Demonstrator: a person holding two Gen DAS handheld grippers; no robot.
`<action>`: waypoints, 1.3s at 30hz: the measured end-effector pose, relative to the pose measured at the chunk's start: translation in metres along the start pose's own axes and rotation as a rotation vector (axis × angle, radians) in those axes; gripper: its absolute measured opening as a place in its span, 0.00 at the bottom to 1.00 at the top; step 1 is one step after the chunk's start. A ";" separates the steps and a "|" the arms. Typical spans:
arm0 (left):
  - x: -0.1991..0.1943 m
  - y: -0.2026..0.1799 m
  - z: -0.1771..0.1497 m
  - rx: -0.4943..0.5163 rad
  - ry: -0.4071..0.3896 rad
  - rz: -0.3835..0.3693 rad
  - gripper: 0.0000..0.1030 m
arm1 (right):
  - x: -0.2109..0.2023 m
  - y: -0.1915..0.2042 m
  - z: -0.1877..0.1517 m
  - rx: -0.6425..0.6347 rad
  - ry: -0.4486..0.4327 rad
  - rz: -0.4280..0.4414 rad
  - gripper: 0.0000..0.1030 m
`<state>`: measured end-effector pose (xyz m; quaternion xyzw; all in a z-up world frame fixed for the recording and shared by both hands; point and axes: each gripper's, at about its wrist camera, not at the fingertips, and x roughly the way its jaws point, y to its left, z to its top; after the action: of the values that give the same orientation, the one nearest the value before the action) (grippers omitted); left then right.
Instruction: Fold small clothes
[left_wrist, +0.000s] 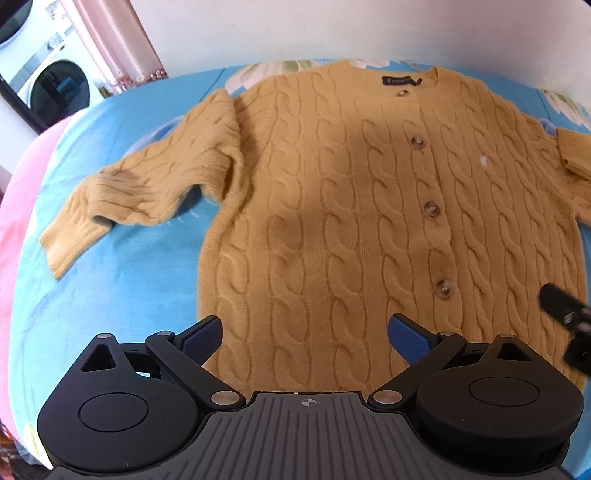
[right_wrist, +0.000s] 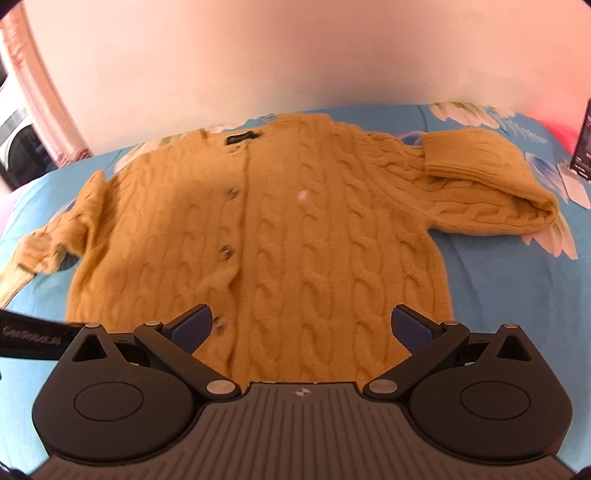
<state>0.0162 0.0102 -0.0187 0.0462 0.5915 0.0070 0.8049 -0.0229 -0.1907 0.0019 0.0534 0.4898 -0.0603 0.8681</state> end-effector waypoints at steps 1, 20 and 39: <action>0.004 0.000 0.001 -0.005 0.003 0.000 1.00 | 0.004 -0.007 0.001 0.012 -0.001 -0.014 1.00; 0.091 0.005 -0.002 0.011 0.173 0.086 1.00 | 0.085 -0.133 0.051 -0.351 -0.200 -0.454 0.88; 0.105 0.030 -0.006 -0.087 0.185 0.034 1.00 | 0.097 -0.163 0.110 -0.076 -0.187 -0.216 0.15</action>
<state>0.0436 0.0473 -0.1176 0.0205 0.6617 0.0507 0.7478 0.0944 -0.3736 -0.0299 -0.0382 0.4114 -0.1397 0.8999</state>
